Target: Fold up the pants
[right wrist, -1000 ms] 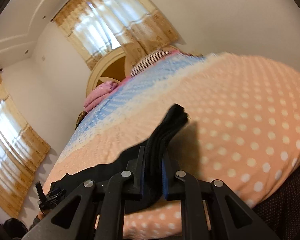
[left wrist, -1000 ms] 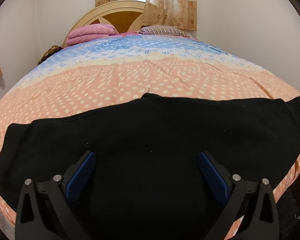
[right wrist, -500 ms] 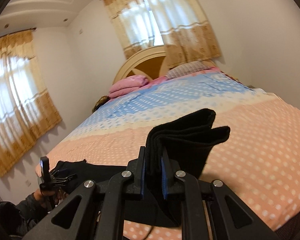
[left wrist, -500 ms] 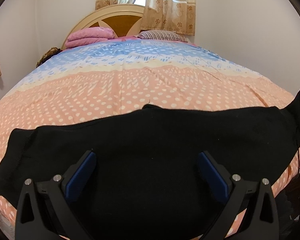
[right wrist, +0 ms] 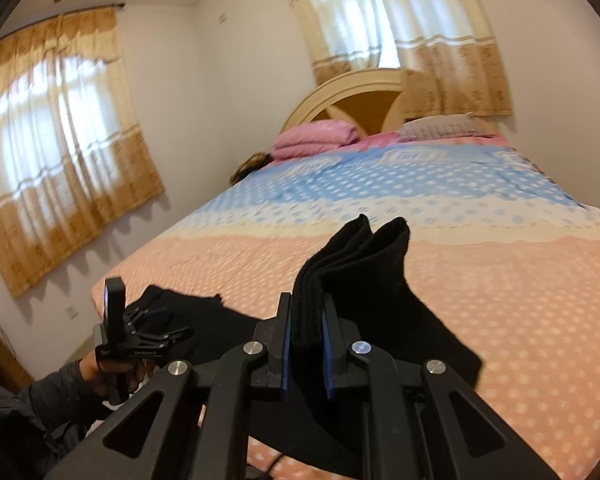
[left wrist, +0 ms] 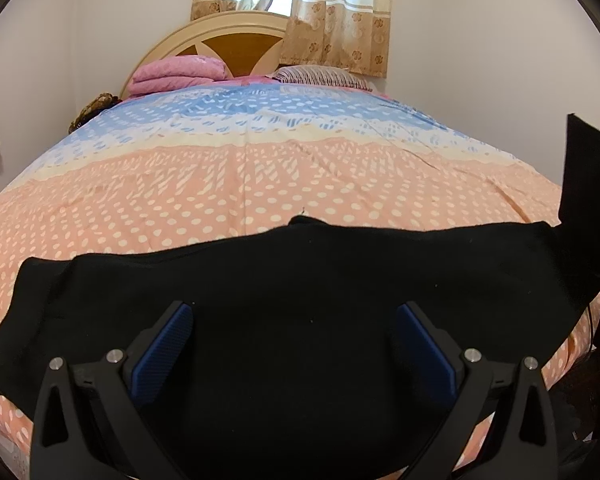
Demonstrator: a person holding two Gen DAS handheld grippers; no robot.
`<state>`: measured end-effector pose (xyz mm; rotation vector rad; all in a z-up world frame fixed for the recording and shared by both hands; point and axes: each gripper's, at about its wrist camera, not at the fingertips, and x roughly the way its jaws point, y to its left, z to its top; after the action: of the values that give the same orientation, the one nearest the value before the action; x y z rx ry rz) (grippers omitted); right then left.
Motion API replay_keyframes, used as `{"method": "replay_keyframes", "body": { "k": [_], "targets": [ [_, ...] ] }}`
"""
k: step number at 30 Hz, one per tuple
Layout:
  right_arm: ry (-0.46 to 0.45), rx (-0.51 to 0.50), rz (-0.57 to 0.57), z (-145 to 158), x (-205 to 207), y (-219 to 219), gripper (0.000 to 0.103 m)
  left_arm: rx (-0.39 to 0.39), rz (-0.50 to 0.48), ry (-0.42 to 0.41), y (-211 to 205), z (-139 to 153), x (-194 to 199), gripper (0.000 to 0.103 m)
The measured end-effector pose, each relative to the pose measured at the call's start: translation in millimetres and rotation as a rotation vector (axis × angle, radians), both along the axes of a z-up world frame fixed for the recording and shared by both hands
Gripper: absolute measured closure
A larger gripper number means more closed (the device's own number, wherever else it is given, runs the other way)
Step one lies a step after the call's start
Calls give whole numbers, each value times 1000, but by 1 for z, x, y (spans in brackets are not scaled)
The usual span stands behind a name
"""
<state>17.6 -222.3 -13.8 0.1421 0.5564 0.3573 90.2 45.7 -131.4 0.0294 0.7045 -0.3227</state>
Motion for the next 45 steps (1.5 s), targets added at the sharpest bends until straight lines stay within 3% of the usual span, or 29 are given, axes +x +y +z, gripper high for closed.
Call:
{"method": "replay_keyframes", "body": {
  "k": [8, 14, 16, 17, 18, 21, 29, 35, 38, 41, 45],
  "targets": [
    [121, -70, 111, -49, 39, 60, 91, -24, -30, -2, -3, 6, -4, 0],
    [221, -93, 183, -94, 55, 87, 87, -131, -125, 23, -15, 14, -9, 0],
    [246, -87, 208, -98, 50, 88, 74, -146, -164, 34, -26, 14, -11, 0],
    [255, -80, 226, -98, 45, 89, 59, -150, -183, 40, -31, 14, -12, 0],
    [254, -80, 241, -96, 39, 89, 55, -150, -198, 44, -37, 14, -13, 0],
    [246, -118, 236, -88, 13, 81, 55, -144, -257, 55, -56, 14, -15, 0],
    [252, -66, 194, -67, -55, 26, 54, -146, -370, 93, -99, 12, -14, 0],
    [172, -48, 106, -42, -85, -24, 53, -98, -444, 121, -132, 7, -13, 0],
    [93, -29, 4, -22, -96, -59, 53, -59, -456, 128, -146, 3, -7, 0],
    [40, -16, -198, -9, -105, -103, 48, -39, -458, 117, -154, 4, -4, 1],
    [-2, 4, -480, -3, -120, -155, 46, -55, -470, 123, -161, 6, -1, 12]
  ]
}}
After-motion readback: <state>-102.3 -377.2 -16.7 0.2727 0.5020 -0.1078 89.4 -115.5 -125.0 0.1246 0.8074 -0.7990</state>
